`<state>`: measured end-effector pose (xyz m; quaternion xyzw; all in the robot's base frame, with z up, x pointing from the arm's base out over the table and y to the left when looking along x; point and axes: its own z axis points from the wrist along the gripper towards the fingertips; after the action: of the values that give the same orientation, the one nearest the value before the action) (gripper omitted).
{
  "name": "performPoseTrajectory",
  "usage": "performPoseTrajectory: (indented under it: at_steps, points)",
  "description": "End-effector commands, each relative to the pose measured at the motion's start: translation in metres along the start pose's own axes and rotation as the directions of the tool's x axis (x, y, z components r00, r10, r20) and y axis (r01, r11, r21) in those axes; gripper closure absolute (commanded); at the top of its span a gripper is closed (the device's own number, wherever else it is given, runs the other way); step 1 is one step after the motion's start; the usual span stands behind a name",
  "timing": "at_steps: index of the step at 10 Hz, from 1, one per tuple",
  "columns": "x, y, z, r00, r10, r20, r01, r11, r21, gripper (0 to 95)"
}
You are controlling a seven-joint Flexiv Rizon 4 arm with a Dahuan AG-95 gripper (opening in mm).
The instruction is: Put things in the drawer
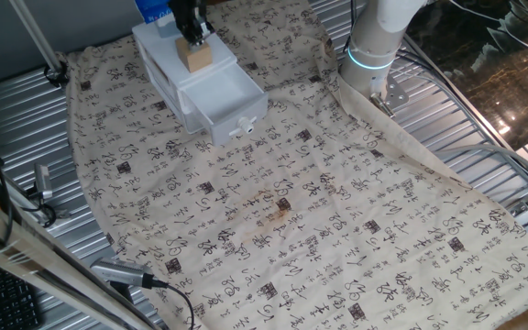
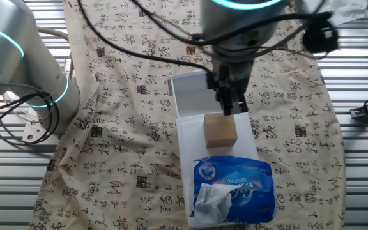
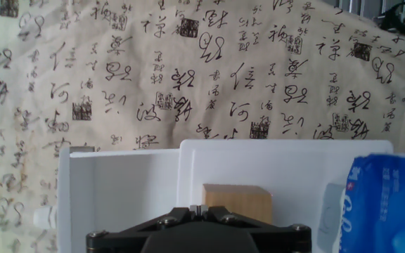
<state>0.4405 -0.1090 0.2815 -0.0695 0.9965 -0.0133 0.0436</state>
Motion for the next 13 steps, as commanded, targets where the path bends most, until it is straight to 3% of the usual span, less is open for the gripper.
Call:
performPoseTrajectory:
  at_steps: [1,7,13]
  points:
    - [-0.002,0.000,0.000,0.991,0.131,-0.013,-0.132,0.991,-0.010,95.0]
    - [-0.002,-0.003,0.000,0.993,0.111,-0.035,-0.111,0.994,0.002,95.0]
    - [-0.004,-0.037,-0.002,0.999,0.019,-0.045,-0.019,1.000,-0.001,95.0]
